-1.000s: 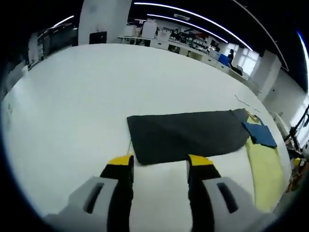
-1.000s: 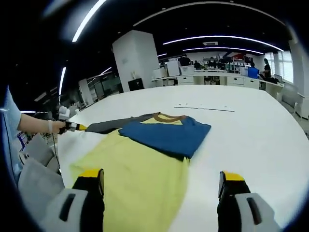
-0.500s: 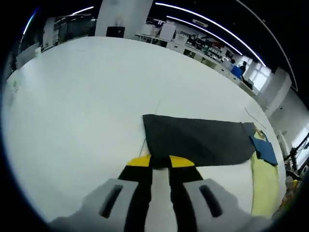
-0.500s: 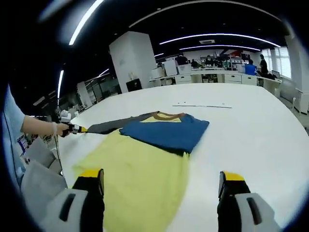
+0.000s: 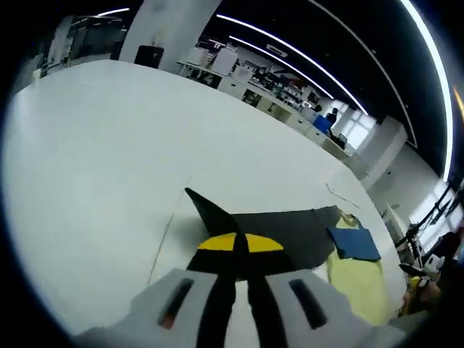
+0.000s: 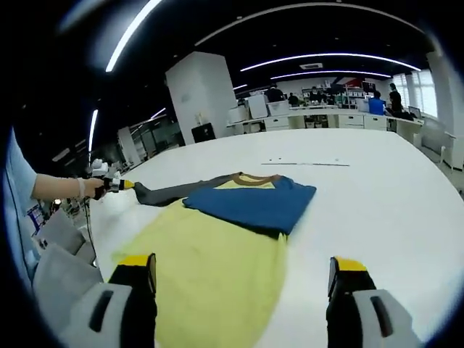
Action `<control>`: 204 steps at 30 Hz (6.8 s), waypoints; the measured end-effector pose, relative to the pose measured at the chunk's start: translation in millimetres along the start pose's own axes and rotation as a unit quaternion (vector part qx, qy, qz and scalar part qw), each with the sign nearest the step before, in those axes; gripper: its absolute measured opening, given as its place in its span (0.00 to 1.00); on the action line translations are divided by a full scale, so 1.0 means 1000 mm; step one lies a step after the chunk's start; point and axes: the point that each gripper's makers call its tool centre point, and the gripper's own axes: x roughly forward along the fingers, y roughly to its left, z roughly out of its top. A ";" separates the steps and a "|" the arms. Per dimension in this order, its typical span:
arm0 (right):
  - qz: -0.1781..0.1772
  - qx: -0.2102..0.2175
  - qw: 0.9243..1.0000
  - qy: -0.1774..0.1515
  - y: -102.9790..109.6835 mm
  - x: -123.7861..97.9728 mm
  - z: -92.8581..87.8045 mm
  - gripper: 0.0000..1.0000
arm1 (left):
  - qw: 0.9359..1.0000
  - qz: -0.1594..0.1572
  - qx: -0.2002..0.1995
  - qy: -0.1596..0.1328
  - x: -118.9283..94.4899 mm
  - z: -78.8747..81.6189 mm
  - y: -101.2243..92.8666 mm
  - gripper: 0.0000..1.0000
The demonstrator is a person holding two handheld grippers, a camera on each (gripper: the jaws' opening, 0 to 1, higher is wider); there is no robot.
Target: Fold the garment on the visible template until the final outline fits inside the template.
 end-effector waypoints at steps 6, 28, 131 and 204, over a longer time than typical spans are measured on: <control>0.003 0.006 1.000 -0.004 0.000 -0.001 -0.001 0.99 | 0.998 -0.060 0.028 0.000 0.018 0.015 -0.059 0.00; 0.004 0.039 0.999 -0.033 0.005 -0.008 -0.003 0.98 | 0.973 -0.218 0.064 0.048 0.100 -0.026 -0.270 0.00; 0.011 0.007 1.000 0.019 0.020 0.000 -0.044 0.99 | 0.921 -0.284 0.247 0.100 0.137 -0.155 -0.367 0.99; 0.071 -0.009 0.991 0.115 0.032 -0.061 -0.105 0.65 | 0.938 -0.170 0.226 0.201 -0.068 -0.222 -0.183 0.72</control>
